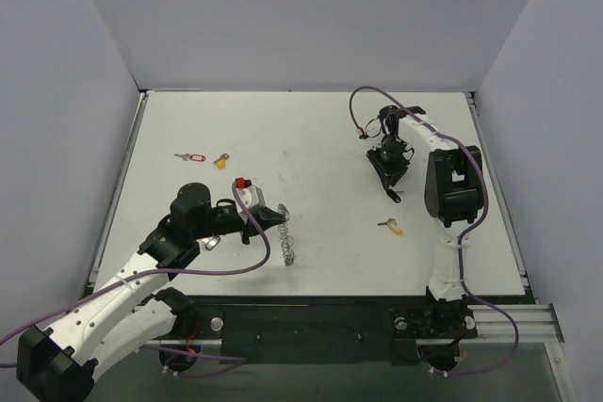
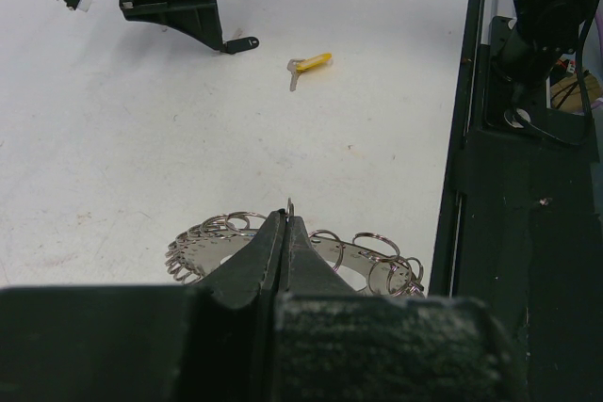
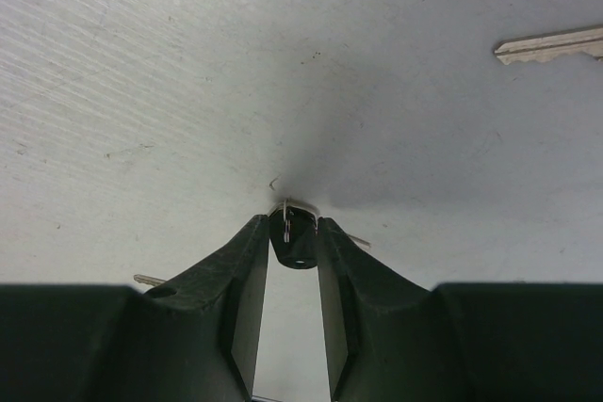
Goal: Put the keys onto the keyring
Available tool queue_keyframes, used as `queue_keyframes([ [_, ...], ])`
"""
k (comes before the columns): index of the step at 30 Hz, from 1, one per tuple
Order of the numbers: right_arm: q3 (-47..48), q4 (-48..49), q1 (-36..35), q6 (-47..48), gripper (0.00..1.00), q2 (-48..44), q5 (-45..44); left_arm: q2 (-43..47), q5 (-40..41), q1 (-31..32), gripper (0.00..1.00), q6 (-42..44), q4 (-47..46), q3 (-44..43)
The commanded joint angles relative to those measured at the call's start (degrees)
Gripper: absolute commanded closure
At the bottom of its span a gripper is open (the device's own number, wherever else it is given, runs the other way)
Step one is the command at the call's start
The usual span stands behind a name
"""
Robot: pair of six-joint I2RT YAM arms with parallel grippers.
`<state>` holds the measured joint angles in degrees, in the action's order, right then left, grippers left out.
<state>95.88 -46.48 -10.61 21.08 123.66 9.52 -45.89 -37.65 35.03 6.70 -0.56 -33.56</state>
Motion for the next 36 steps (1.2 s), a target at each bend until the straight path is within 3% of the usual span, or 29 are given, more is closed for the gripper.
queue_keyframes([
  [1,0.80,-2.21,-0.46,-0.43,0.76,-2.09,-1.26,0.28,-1.37,-0.40,1.00,0.86,-2.34,-0.98],
  [13,0.89,-2.56,-0.38,-0.51,0.76,-6.76,0.06,-0.25,-1.37,-0.66,1.00,0.86,-2.26,-1.07],
  [36,-1.13,-1.86,-0.99,-0.51,0.77,-0.26,-2.31,0.27,-1.55,-0.75,1.00,0.77,-2.17,-1.07],
])
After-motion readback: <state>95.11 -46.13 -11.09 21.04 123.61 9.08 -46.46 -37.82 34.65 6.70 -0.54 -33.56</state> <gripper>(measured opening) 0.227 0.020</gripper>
